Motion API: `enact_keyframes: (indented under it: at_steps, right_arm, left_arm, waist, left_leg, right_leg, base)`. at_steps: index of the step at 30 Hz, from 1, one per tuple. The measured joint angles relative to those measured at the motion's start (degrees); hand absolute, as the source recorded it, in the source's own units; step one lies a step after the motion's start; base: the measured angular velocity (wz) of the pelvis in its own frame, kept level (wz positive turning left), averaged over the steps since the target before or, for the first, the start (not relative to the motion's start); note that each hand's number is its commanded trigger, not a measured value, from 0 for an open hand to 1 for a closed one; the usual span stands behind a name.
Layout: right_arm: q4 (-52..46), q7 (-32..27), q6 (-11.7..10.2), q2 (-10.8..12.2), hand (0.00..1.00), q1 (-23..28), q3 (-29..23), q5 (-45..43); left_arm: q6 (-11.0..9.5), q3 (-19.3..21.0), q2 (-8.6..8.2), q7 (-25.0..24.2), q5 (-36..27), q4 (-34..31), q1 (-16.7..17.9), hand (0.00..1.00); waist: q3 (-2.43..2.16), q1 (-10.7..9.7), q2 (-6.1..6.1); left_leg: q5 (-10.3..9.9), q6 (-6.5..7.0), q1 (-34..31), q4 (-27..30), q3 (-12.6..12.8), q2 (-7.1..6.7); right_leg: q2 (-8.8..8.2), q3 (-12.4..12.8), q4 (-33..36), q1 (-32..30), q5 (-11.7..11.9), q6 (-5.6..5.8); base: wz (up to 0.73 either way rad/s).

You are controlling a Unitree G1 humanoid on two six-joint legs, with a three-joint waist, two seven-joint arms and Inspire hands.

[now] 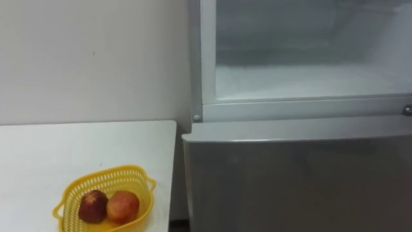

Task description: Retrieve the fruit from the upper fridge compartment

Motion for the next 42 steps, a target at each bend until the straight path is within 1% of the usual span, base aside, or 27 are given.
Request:
enact_keyframes:
  at_steps: [1,2,3,4,5,7,8,10,11,13,15,16,17,18,20,22,23,25,26,28,32,34,37,42]
  right_arm:
    - [1.7,-0.1,0.9,0.7,0.0,0.7,0.0,2.9]
    - [2.5,-0.1,1.2,0.9,0.0,1.0,0.0,4.5]
    - [4.8,-0.1,1.2,1.1,0.0,1.4,0.0,7.3]
    - [7.8,0.0,1.2,1.1,0.0,1.4,0.0,10.5]
    - [9.8,0.0,1.2,1.1,0.0,1.4,0.0,11.9]
    - [19.3,0.6,1.9,1.1,0.0,1.4,0.0,16.8]
    - [21.9,0.7,2.3,1.1,0.0,1.3,-0.1,17.8]
    - [32.7,1.7,3.8,1.2,0.0,1.2,-0.2,21.9]
    - [34.9,2.1,4.4,1.2,0.0,1.2,-0.4,22.6]
    - [42.3,4.1,6.6,1.7,0.0,1.3,-0.5,25.8]
    - [46.5,6.3,8.1,2.5,0.0,1.2,-0.6,26.0]
    - [49.3,8.2,9.4,2.7,0.0,0.7,-0.6,26.0]
    - [50.6,9.1,10.1,2.8,0.0,0.4,-0.6,26.1]
    - [52.5,11.0,11.6,2.9,0.0,-0.1,-0.6,25.9]
    - [54.0,14.0,13.3,3.0,0.0,-0.2,-0.5,25.7]
    - [55.6,17.2,15.5,3.0,0.0,-0.8,-0.4,22.7]
    - [56.3,17.9,16.1,3.0,0.0,-1.2,-0.3,21.8]
    - [57.7,20.0,18.2,3.0,0.0,-2.4,0.5,19.4]
    - [58.2,20.5,18.6,3.0,0.0,-2.8,0.7,18.7]
    - [59.2,22.6,20.1,3.0,0.0,-4.2,1.4,16.0]
    - [60.3,24.7,21.3,3.0,0.0,-5.0,1.7,12.1]
    - [60.7,25.8,22.5,3.0,0.0,-5.4,1.8,8.7]
    - [60.6,27.4,23.2,2.9,0.0,-6.1,1.8,5.1]
    - [60.6,29.3,24.2,2.9,0.0,-6.5,1.8,0.4]
  left_arm:
    - [0.2,0.0,0.0,0.0,-0.7,0.0,0.2,0.0]
    - [0.4,0.0,-0.01,0.0,-0.7,0.0,0.3,0.0]
    - [0.6,0.0,-0.02,0.1,-1.2,-0.1,0.6,0.0]
    - [0.8,0.0,-0.02,0.4,-1.7,-0.2,1.0,0.0]
    - [0.8,0.1,-0.04,0.8,-1.7,-0.2,1.2,0.0]
    - [1.2,0.8,-0.21,1.5,-1.7,-0.1,1.6,0.0]
    - [1.4,1.2,-0.32,1.7,-1.6,-0.2,1.6,0.0]
    - [1.6,1.3,-0.34,2.3,-1.6,-0.2,1.6,0.0]
    - [1.6,1.4,-0.34,2.3,-1.6,-0.2,1.6,0.0]
    - [2.4,2.3,-0.5,2.3,-1.6,-0.2,1.6,0.0]
    - [3.5,2.9,-0.77,2.3,-1.6,-0.2,1.7,0.0]
    - [4.2,3.4,-1.2,2.2,-1.4,-0.2,1.6,0.0]
    - [4.5,3.6,-1.39,2.2,-1.4,-0.2,1.6,0.0]
    - [5.2,3.9,-1.6,2.0,-1.1,-0.3,1.4,0.0]
    - [5.9,5.5,-1.77,1.8,-1.1,-0.3,1.2,0.0]
    - [7.3,6.6,-1.75,1.3,-1.0,-0.3,0.8,0.0]
    - [7.8,6.6,-1.75,1.1,-1.0,-0.2,0.6,0.0]
    - [9.4,6.6,-1.88,0.9,-1.1,-0.2,0.1,0.0]
    - [9.7,6.6,-1.88,0.9,-1.1,-0.2,0.0,0.0]
    - [10.4,6.8,-1.88,1.0,-1.0,-0.2,-0.4,0.0]
    - [11.3,6.8,-1.94,1.0,-1.0,-0.2,-1.0,0.0]
    - [11.9,6.8,-2.03,0.9,-1.0,-0.2,-1.1,0.0]
    - [12.8,6.8,-2.03,0.8,-0.9,-0.2,-1.3,0.0]
    - [13.5,6.8,-2.08,0.5,-0.5,-0.1,-1.4,0.0]
  waist:
    - [-0.02,-0.1,0.05]
    - [-0.09,-0.3,0.16]
    - [-0.14,-0.9,0.27]
    - [-0.19,-1.1,0.32]
    - [-0.19,-1.2,0.3]
    - [-0.29,-1.3,0.03]
    - [-0.37,-1.3,-0.06]
    - [-0.43,-1.5,-0.17]
    - [-0.43,-1.5,-0.17]
    - [-0.42,-1.5,-0.18]
    - [-0.32,-1.7,-0.22]
    - [-0.41,-1.7,-0.37]
    - [-0.4,-1.8,-0.38]
    - [-0.39,-1.8,-0.47]
    - [-0.25,-1.5,-0.48]
    - [-0.17,-1.0,-0.81]
    - [-0.15,-0.9,-0.84]
    - [-0.13,-0.7,-0.92]
    - [-0.13,-0.6,-0.91]
    - [-0.12,-0.5,-0.86]
    - [-0.1,0.2,-0.81]
    - [-0.03,0.4,-0.69]
    - [0.22,0.4,-0.32]
    - [0.25,0.4,0.13]
  left_leg:
    - [0.0,0.01,-0.1,0.0,0.0,-0.07]
    - [0.0,0.01,-0.1,0.0,0.0,-0.09]
    - [0.0,0.01,-0.1,0.0,-0.1,-0.09]
    - [0.0,0.01,0.0,0.0,-0.1,-0.08]
    - [0.0,0.01,0.2,0.0,-0.1,-0.08]
    - [0.0,0.01,0.7,-0.1,-0.1,-0.18]
    - [0.0,0.01,0.8,0.0,-0.2,-0.18]
    - [0.0,0.01,0.8,0.2,-0.9,-0.32]
    - [0.0,0.01,0.8,0.2,-1.3,-0.68]
    - [0.0,0.03,1.2,0.0,-1.6,-0.85]
    - [0.0,0.03,1.6,-0.3,-1.9,-0.89]
    - [0.0,0.04,1.7,-0.5,-2.0,-0.89]
    - [0.0,0.05,1.7,-0.5,-2.0,-0.89]
    - [0.0,0.06,1.7,-0.5,-1.8,-0.92]
    - [0.0,0.06,1.8,-0.4,-1.8,-0.93]
    - [0.0,0.06,1.6,-0.2,-2.0,-0.96]
    - [0.0,0.06,1.5,-0.2,-2.0,-0.96]
    - [0.0,0.06,1.5,-0.2,-1.9,-0.96]
    - [0.0,0.06,1.5,-0.2,-1.9,-0.98]
    - [0.0,0.06,1.8,-0.1,-2.0,-1.0]
    - [0.0,0.06,1.8,0.1,-2.0,-1.03]
    - [0.0,0.06,2.1,0.1,-2.1,-1.0]
    - [0.0,0.06,2.8,-0.5,-2.2,-0.97]
    - [0.0,0.07,3.3,-0.9,-2.8,-0.96]
  right_leg:
    - [-0.02,0.0,0.0,-0.1,0.0,0.04]
    - [-0.03,-0.1,0.0,-0.1,0.0,0.05]
    - [-0.07,-0.2,-0.1,0.0,-0.1,0.09]
    - [-0.05,-0.2,-0.2,0.1,-0.1,0.11]
    - [-0.02,0.0,-0.2,0.2,-0.1,0.11]
    - [-0.05,-0.2,-0.2,0.8,-0.3,0.09]
    - [-0.09,-0.2,-0.2,0.9,-0.4,0.08]
    - [-0.37,-0.8,-0.2,1.3,-0.7,0.18]
    - [-0.48,-0.9,-0.1,1.4,-0.8,0.2]
    - [-0.6,-1.4,-0.2,1.4,-1.1,0.28]
    - [-0.69,-1.5,-0.2,1.7,-1.4,0.32]
    - [-0.72,-1.5,-0.1,1.8,-1.4,0.35]
    - [-0.72,-1.4,-0.1,1.8,-1.4,0.36]
    - [-0.75,-1.5,-0.1,1.8,-1.4,0.36]
    - [-0.74,-1.5,-0.1,1.9,-1.4,0.36]
    - [-0.71,-1.6,-0.1,1.8,-1.4,0.36]
    - [-0.7,-1.5,-0.2,1.7,-1.4,0.36]
    - [-0.73,-1.5,-0.2,1.6,-1.4,0.36]
    - [-0.74,-1.6,-0.2,1.7,-1.4,0.36]
    - [-0.75,-1.6,-0.3,2.1,-1.4,0.37]
    - [-0.78,-1.6,-0.3,2.3,-1.4,0.37]
    - [-0.79,-1.7,-0.4,2.7,-1.5,0.38]
    - [-0.79,-1.7,-0.4,3.1,-1.7,0.41]
    - [-0.78,-1.8,-0.1,3.4,-1.9,0.43]
  base:
    - [0.0]
    - [0.0]
    - [0.0]
    - [0.0]
    - [0.0]
    - [0.02]
    - [0.11]
    - [0.16]
    - [0.18]
    - [0.08]
    - [0.0]
    - [0.03]
    - [0.0]
    - [0.0]
    - [0.0]
    - [0.0]
    - [0.0]
    - [0.0]
    - [0.0]
    - [0.0]
    - [0.0]
    - [0.0]
    - [0.01]
    - [0.03]
